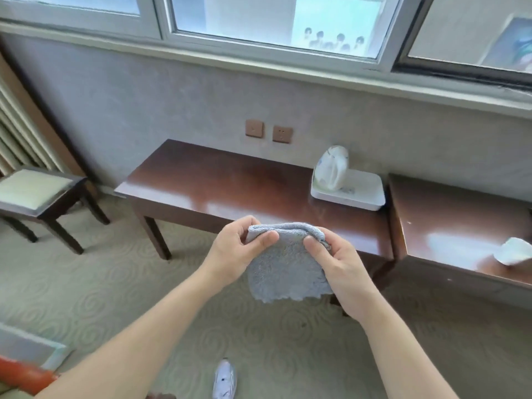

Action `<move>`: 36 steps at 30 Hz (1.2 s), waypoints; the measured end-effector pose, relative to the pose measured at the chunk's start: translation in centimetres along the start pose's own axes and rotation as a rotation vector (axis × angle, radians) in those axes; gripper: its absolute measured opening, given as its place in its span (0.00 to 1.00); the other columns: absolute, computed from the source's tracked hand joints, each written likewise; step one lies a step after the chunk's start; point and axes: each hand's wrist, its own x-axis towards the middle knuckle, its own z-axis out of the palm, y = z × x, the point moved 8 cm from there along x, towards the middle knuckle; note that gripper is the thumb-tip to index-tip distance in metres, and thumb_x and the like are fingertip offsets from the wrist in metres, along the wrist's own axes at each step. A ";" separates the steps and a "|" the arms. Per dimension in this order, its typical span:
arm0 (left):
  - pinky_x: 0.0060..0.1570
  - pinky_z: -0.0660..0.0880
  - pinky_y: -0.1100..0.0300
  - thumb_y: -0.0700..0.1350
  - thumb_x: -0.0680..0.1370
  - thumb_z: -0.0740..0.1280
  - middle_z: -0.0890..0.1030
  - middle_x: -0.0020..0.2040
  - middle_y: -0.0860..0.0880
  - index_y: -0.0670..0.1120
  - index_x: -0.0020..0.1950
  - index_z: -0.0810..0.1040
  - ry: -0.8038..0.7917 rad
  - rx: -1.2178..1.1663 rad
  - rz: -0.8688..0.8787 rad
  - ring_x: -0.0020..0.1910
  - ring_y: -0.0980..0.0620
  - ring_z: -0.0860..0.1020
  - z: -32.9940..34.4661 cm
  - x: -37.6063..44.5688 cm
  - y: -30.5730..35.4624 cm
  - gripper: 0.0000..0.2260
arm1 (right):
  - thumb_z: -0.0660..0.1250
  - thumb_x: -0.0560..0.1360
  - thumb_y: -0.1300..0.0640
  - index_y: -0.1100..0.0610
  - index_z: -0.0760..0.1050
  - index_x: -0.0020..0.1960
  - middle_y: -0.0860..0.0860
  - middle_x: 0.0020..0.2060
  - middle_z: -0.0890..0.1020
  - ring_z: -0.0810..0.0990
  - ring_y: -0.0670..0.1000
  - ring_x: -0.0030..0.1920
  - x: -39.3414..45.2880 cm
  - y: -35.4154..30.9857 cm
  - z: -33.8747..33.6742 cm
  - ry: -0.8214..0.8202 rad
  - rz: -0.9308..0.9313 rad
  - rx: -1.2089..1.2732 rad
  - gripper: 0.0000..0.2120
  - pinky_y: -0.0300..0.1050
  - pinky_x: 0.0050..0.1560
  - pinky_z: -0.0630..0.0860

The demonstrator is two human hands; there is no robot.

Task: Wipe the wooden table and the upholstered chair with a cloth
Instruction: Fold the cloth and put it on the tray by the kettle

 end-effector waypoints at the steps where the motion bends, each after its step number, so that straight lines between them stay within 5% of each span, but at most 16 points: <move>1: 0.32 0.65 0.66 0.62 0.72 0.71 0.73 0.30 0.59 0.49 0.41 0.76 -0.042 -0.037 -0.008 0.30 0.59 0.69 1.4 1.5 -0.3 0.17 | 0.63 0.82 0.52 0.51 0.81 0.60 0.53 0.53 0.85 0.84 0.53 0.54 1.0 0.2 -1.3 0.046 -0.006 -0.009 0.11 0.43 0.51 0.79; 3: 0.42 0.74 0.65 0.58 0.74 0.70 0.82 0.38 0.59 0.49 0.52 0.77 -0.125 -0.129 -0.062 0.38 0.60 0.79 4.1 4.6 -1.7 0.15 | 0.61 0.83 0.53 0.49 0.80 0.59 0.52 0.52 0.85 0.84 0.52 0.53 3.3 0.9 -4.2 0.143 -0.004 0.002 0.10 0.42 0.51 0.79; 5: 0.53 0.79 0.50 0.56 0.74 0.71 0.86 0.48 0.49 0.52 0.60 0.73 -0.195 -0.185 -0.127 0.50 0.47 0.84 6.5 7.8 -3.7 0.18 | 0.61 0.83 0.53 0.49 0.80 0.58 0.53 0.52 0.85 0.83 0.52 0.53 5.9 1.9 -7.2 0.219 0.018 0.041 0.10 0.43 0.50 0.79; 10: 0.49 0.77 0.38 0.54 0.77 0.67 0.84 0.45 0.39 0.66 0.64 0.62 -0.263 -0.119 -0.110 0.44 0.33 0.79 11.5 17.5 -7.5 0.20 | 0.67 0.79 0.59 0.43 0.73 0.63 0.49 0.54 0.84 0.84 0.50 0.54 12.4 5.4 -15.5 0.408 0.114 0.066 0.17 0.43 0.48 0.80; 12: 0.44 0.76 0.41 0.51 0.79 0.65 0.82 0.43 0.39 0.66 0.65 0.62 -0.291 -0.055 -0.093 0.39 0.36 0.77 13.6 21.3 -8.4 0.19 | 0.68 0.74 0.62 0.39 0.69 0.61 0.52 0.52 0.84 0.84 0.51 0.52 14.4 6.9 -18.4 0.477 0.153 0.073 0.23 0.47 0.48 0.81; 14: 0.43 0.74 0.57 0.46 0.82 0.65 0.81 0.41 0.50 0.66 0.59 0.69 -0.348 0.025 -0.049 0.36 0.52 0.76 16.0 24.9 -9.0 0.14 | 0.67 0.74 0.65 0.39 0.66 0.59 0.59 0.52 0.81 0.81 0.52 0.48 16.2 7.8 -21.2 0.558 0.174 -0.074 0.25 0.56 0.51 0.79; 16: 0.48 0.69 0.71 0.41 0.82 0.64 0.82 0.45 0.62 0.62 0.54 0.77 -0.418 0.095 -0.030 0.45 0.66 0.78 18.4 28.2 -9.2 0.13 | 0.65 0.76 0.67 0.39 0.63 0.57 0.58 0.51 0.79 0.78 0.52 0.43 17.9 8.4 -23.8 0.607 0.190 -0.268 0.24 0.57 0.51 0.77; 21: 0.60 0.63 0.78 0.43 0.80 0.68 0.78 0.63 0.60 0.55 0.65 0.76 -0.556 0.298 0.002 0.63 0.69 0.73 24.0 35.5 -11.0 0.15 | 0.64 0.77 0.63 0.38 0.68 0.55 0.34 0.44 0.78 0.77 0.43 0.42 23.4 11.6 -30.1 0.548 0.240 -0.545 0.20 0.31 0.41 0.71; 24: 0.69 0.62 0.68 0.49 0.80 0.69 0.72 0.71 0.56 0.52 0.75 0.67 -0.652 0.471 0.020 0.71 0.59 0.68 27.8 39.6 -13.2 0.24 | 0.64 0.79 0.62 0.36 0.72 0.54 0.36 0.54 0.76 0.74 0.34 0.55 27.4 14.3 -34.2 0.476 0.268 -0.608 0.19 0.26 0.50 0.69; 28: 0.69 0.67 0.56 0.52 0.79 0.69 0.68 0.72 0.50 0.50 0.81 0.56 -0.717 0.666 0.016 0.71 0.51 0.69 33.2 44.5 -16.3 0.34 | 0.62 0.80 0.64 0.42 0.74 0.60 0.38 0.56 0.74 0.72 0.36 0.56 32.8 18.1 -40.3 0.435 0.302 -0.654 0.18 0.35 0.63 0.69; 33: 0.70 0.66 0.54 0.50 0.80 0.66 0.66 0.73 0.45 0.49 0.82 0.51 -0.647 0.696 -0.135 0.71 0.46 0.68 39.7 49.7 -21.6 0.35 | 0.57 0.81 0.66 0.50 0.71 0.71 0.45 0.65 0.71 0.69 0.38 0.58 38.9 23.9 -46.5 0.286 0.363 -0.755 0.21 0.22 0.56 0.61; 36: 0.71 0.66 0.51 0.50 0.82 0.65 0.63 0.75 0.43 0.47 0.82 0.50 -0.604 0.713 -0.252 0.72 0.43 0.68 42.8 52.0 -25.4 0.34 | 0.55 0.79 0.70 0.54 0.67 0.74 0.49 0.73 0.66 0.70 0.47 0.67 41.8 27.3 -49.3 0.199 0.409 -0.811 0.26 0.30 0.62 0.61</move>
